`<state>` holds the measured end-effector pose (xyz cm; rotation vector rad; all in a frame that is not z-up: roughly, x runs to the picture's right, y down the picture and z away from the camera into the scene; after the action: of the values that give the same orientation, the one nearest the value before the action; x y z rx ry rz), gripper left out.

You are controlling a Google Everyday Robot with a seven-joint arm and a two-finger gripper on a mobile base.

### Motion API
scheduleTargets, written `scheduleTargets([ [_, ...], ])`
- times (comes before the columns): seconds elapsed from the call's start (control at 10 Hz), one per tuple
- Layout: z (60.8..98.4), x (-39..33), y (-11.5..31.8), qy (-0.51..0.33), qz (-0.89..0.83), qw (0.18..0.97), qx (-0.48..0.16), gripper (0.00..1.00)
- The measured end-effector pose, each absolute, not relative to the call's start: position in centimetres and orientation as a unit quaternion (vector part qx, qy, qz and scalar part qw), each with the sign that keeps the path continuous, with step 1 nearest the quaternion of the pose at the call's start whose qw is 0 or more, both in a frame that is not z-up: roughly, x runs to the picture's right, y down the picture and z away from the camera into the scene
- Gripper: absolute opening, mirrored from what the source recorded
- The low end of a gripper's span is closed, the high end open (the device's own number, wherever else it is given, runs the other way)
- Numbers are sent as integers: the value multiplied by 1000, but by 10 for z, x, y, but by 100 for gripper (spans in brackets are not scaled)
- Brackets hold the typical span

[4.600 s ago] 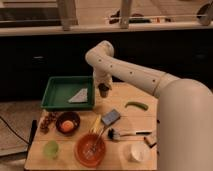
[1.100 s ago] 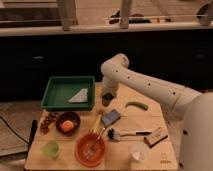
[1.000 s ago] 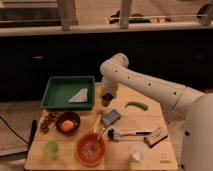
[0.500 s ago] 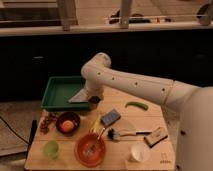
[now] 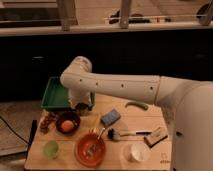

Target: Stack cups on top of each other

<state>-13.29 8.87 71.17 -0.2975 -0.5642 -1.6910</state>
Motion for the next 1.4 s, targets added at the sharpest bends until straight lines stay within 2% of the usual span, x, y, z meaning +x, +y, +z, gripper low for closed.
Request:
scheduleTargets([
  [0.8, 670, -218, 139, -255, -755, 590, -126, 0],
  [1.4, 640, -238, 167, -266, -782, 548, -130, 0],
])
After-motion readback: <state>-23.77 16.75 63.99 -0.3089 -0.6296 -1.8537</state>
